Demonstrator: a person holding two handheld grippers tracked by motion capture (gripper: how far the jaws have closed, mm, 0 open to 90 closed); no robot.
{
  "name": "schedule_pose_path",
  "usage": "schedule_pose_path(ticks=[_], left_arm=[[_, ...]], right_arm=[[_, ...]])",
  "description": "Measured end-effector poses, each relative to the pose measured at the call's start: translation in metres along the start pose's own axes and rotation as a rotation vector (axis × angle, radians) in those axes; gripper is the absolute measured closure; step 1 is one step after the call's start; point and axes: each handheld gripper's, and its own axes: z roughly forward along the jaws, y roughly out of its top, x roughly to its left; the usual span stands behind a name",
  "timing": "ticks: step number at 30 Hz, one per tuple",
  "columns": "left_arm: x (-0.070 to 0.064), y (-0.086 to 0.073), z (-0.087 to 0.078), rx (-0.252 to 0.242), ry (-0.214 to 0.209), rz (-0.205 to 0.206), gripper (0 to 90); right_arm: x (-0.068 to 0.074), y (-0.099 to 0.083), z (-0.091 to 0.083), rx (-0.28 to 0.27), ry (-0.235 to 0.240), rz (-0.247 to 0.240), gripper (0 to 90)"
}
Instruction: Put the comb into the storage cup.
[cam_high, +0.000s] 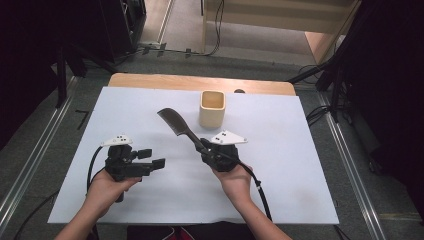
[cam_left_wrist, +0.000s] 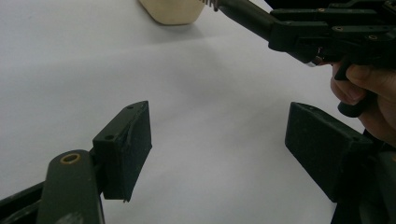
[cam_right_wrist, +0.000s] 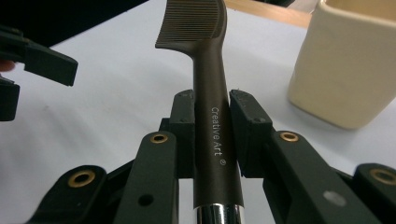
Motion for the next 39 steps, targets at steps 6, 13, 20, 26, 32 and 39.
schedule_pose_path(ticks=[6,13,20,26,32,39], left_arm=[[-0.003,0.009,0.007,0.014,-0.011,0.001,23.9],[-0.005,0.025,0.007,-0.024,-0.03,-0.024,23.9],[-0.006,0.034,0.011,-0.041,-0.025,-0.039,24.0],[-0.009,0.04,0.014,-0.038,-0.023,-0.047,24.1],[-0.01,0.048,0.018,-0.053,-0.01,-0.056,24.1],[-0.011,0.057,0.024,-0.069,-0.008,-0.07,24.2]], right_arm=[[0.007,-0.001,0.003,-0.028,-0.007,0.011,70.1],[0.01,-0.006,0.004,-0.093,-0.016,0.076,70.1],[0.017,-0.011,0.009,-0.155,-0.043,0.085,70.1],[0.021,-0.014,0.015,-0.183,-0.058,0.093,70.0],[0.023,-0.016,0.018,-0.216,-0.069,0.106,70.0],[0.026,-0.017,0.019,-0.26,-0.09,0.127,70.1]])
